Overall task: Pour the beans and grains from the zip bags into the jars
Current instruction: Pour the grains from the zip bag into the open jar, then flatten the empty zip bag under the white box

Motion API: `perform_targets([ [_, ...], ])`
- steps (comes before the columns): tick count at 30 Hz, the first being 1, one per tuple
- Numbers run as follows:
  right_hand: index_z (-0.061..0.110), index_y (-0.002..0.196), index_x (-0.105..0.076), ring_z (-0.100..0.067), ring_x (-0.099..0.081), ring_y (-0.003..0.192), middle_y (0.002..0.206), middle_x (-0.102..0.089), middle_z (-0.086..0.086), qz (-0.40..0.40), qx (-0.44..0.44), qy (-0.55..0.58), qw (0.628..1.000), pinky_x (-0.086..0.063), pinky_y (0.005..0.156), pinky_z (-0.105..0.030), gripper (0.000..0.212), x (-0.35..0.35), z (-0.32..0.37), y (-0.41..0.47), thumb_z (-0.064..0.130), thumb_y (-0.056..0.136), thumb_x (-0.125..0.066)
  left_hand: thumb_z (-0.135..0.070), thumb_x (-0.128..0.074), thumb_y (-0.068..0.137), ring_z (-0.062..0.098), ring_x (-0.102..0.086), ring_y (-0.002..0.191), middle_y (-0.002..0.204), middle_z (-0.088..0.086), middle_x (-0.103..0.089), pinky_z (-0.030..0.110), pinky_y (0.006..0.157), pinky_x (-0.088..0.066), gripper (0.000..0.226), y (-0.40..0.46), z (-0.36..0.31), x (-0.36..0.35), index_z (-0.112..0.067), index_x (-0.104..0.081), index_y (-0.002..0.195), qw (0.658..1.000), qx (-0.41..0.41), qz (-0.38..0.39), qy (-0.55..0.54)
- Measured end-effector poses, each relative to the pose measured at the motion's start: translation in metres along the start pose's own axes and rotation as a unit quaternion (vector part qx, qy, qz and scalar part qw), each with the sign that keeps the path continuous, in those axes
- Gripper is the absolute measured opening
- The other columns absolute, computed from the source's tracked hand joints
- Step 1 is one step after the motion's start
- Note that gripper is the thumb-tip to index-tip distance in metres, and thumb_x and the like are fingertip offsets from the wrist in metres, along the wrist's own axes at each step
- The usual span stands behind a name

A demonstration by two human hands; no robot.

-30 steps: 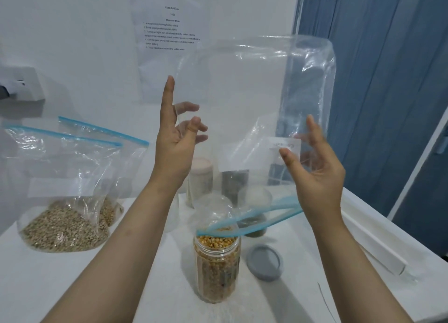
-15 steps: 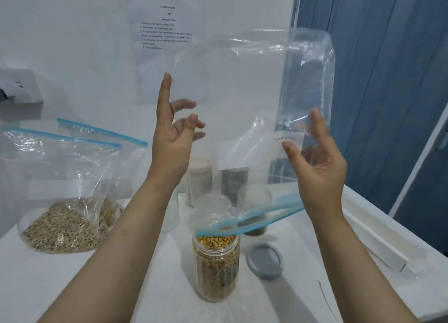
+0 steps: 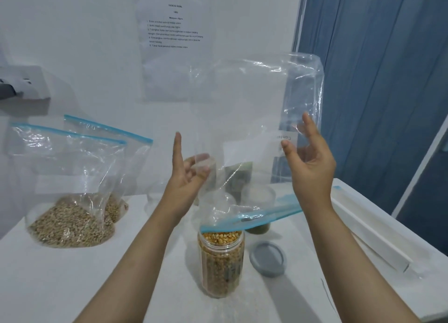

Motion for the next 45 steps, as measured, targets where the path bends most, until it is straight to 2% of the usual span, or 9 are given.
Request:
perform_targets([
  [10, 0.043, 0.143, -0.046, -0.024, -0.067, 0.093, 0.122, -0.062, 0.026, -0.041, -0.051, -0.031, 0.997, -0.057, 0.092, -0.044, 0.062, 0.015, -0.026, 0.001, 0.019, 0.092, -0.071, -0.041, -0.062, 0.087, 0.001, -0.064, 0.110, 0.114, -0.009, -0.070, 0.020, 0.098, -0.048, 0.083, -0.052, 0.042, -0.010, -0.060, -0.009, 0.148, 0.992, 0.076, 0.080, 0.067],
  [16, 0.035, 0.146, -0.048, -0.016, -0.065, 0.110, 0.118, -0.051, 0.045, -0.014, -0.093, -0.058, 0.994, -0.054, 0.096, -0.029, 0.059, 0.009, -0.044, 0.007, 0.019, 0.093, -0.070, -0.006, -0.060, 0.096, 0.010, -0.067, 0.092, 0.102, -0.007, -0.070, 0.016, 0.086, -0.052, 0.076, -0.043, 0.030, -0.006, -0.053, -0.028, 0.147, 0.996, 0.034, 0.020, 0.086],
  [19, 0.034, 0.149, -0.043, -0.002, -0.051, 0.121, 0.130, -0.052, 0.021, 0.004, -0.121, -0.111, 0.986, -0.043, 0.100, -0.015, 0.062, 0.011, -0.053, 0.010, 0.018, 0.094, -0.067, -0.002, -0.060, 0.095, 0.006, -0.065, 0.093, 0.101, -0.004, -0.065, 0.011, 0.078, -0.050, 0.077, -0.038, 0.024, -0.006, -0.063, -0.033, 0.134, 0.997, 0.024, 0.000, 0.076],
  [23, 0.036, 0.156, -0.023, -0.012, -0.043, 0.109, 0.130, -0.034, 0.002, 0.066, -0.191, -0.221, 0.954, -0.032, 0.095, -0.020, 0.077, 0.010, -0.069, 0.001, 0.021, 0.095, -0.066, -0.004, -0.060, 0.096, 0.001, -0.064, 0.083, 0.091, -0.021, -0.062, 0.019, 0.060, -0.051, 0.064, -0.031, 0.029, -0.008, -0.053, -0.045, 0.134, 0.999, 0.044, -0.020, -0.005],
  [27, 0.048, 0.154, -0.018, -0.016, -0.043, 0.121, 0.154, -0.011, 0.004, 0.090, -0.260, -0.181, 0.944, -0.052, 0.095, -0.034, 0.084, 0.023, -0.086, -0.011, 0.011, 0.093, -0.064, -0.010, -0.057, 0.099, 0.002, -0.065, 0.093, 0.101, -0.014, -0.062, 0.021, 0.069, -0.056, 0.038, -0.016, 0.029, -0.013, -0.036, -0.063, 0.126, 0.992, 0.090, -0.037, -0.074],
  [30, 0.054, 0.143, -0.041, -0.013, -0.058, 0.111, 0.150, -0.027, 0.017, 0.119, -0.295, -0.067, 0.946, -0.056, 0.072, -0.022, 0.072, 0.034, -0.085, -0.032, 0.002, 0.095, -0.057, -0.011, -0.052, 0.101, -0.001, -0.060, 0.085, 0.096, -0.019, -0.066, 0.022, 0.073, -0.052, 0.029, -0.008, 0.023, -0.029, -0.032, -0.071, 0.102, 0.989, 0.112, -0.042, -0.091],
  [34, 0.047, 0.134, -0.057, -0.018, -0.061, 0.103, 0.137, -0.056, 0.015, 0.095, -0.286, 0.034, 0.953, -0.056, 0.080, -0.028, 0.060, 0.063, -0.080, -0.061, 0.000, 0.097, -0.057, -0.009, -0.052, 0.100, 0.006, -0.059, 0.080, 0.099, -0.009, -0.068, 0.028, 0.071, -0.053, 0.027, -0.007, 0.011, -0.065, -0.029, -0.071, 0.098, 0.983, 0.117, -0.017, -0.138],
  [40, 0.018, 0.132, -0.060, -0.023, -0.066, 0.113, 0.132, -0.064, -0.010, -0.042, -0.351, 0.307, 0.884, -0.056, 0.094, -0.032, 0.039, 0.122, -0.093, -0.067, 0.004, 0.098, -0.047, -0.015, -0.048, 0.101, 0.011, -0.061, 0.083, 0.098, -0.004, -0.066, 0.022, 0.062, -0.050, 0.024, -0.003, 0.009, -0.116, -0.017, -0.070, 0.112, 0.928, 0.189, -0.039, -0.319],
  [45, 0.032, 0.126, -0.054, -0.008, -0.064, 0.113, 0.125, -0.065, 0.006, 0.051, -0.221, 0.031, 0.974, -0.052, 0.098, -0.029, 0.048, 0.165, -0.086, -0.039, 0.012, 0.087, -0.071, -0.023, -0.041, 0.096, 0.025, -0.067, 0.094, 0.110, 0.007, -0.058, 0.029, 0.072, -0.048, 0.031, -0.001, 0.022, -0.173, -0.008, -0.057, 0.117, 0.847, 0.261, -0.031, -0.461],
])
Point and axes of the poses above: each hand's wrist, its own y-axis towards the middle knuckle, its own x-axis out of the back of the hand, z = x × y, the point moved 10 cm from there along y, towards the middle knuckle
